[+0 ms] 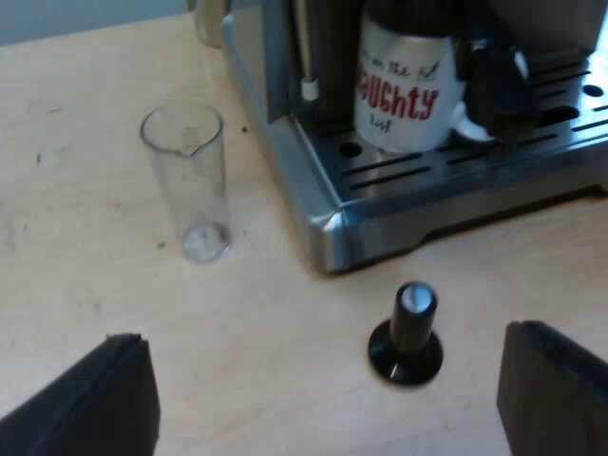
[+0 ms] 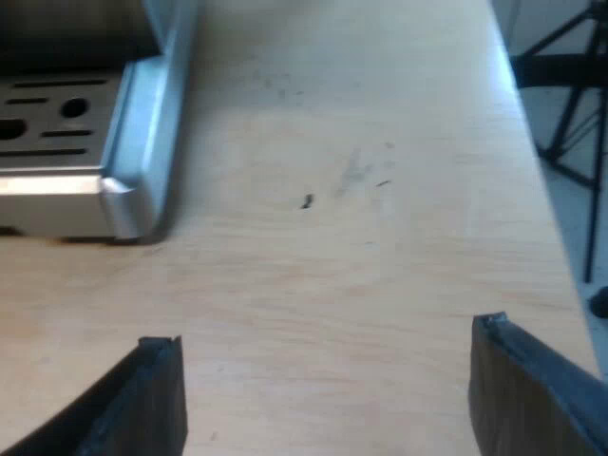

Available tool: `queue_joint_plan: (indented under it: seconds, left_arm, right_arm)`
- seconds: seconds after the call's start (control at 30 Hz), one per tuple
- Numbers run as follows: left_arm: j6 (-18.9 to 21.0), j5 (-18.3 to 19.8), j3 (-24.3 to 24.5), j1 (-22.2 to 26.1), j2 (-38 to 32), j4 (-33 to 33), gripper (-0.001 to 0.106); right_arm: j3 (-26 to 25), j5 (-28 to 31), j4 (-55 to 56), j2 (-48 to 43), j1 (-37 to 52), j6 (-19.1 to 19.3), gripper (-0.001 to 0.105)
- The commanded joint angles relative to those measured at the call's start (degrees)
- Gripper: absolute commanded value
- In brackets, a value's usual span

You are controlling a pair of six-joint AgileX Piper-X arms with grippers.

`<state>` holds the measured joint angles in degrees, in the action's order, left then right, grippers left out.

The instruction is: Remove mug from coffee machine

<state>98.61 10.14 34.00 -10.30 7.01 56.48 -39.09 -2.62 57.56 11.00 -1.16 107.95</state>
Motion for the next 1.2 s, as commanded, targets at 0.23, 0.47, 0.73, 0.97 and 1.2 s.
queue_joint_plan:
  seconds: [0.23, 0.47, 0.73, 0.97, 1.2]
  left_arm:
    - [0.53, 1.68, 1.87, -8.18, 4.26, -4.86, 0.079]
    - [2.22, 3.23, 1.87, -12.73, 7.92, -10.37, 0.079]
    - [2.93, 3.82, 1.87, -12.83, 9.27, -11.75, 0.079]
    - [2.93, 3.82, 1.87, -12.83, 9.27, -11.75, 0.079]
    - [2.93, 3.82, 1.87, -12.83, 9.27, -11.6, 0.079]
  right_arm:
    - [-7.02, -6.63, -5.95, 10.88, -4.12, 5.88, 0.064]
    - [-10.57, -6.63, -7.12, 16.29, -9.77, 7.71, 0.064]
    - [-12.21, -6.63, -12.41, 25.4, -26.26, 7.69, 0.064]
    - [-12.21, -6.51, -15.2, 31.95, -33.26, 7.58, 0.064]
    - [-12.21, -6.51, -15.4, 36.43, -36.19, 7.58, 0.064]
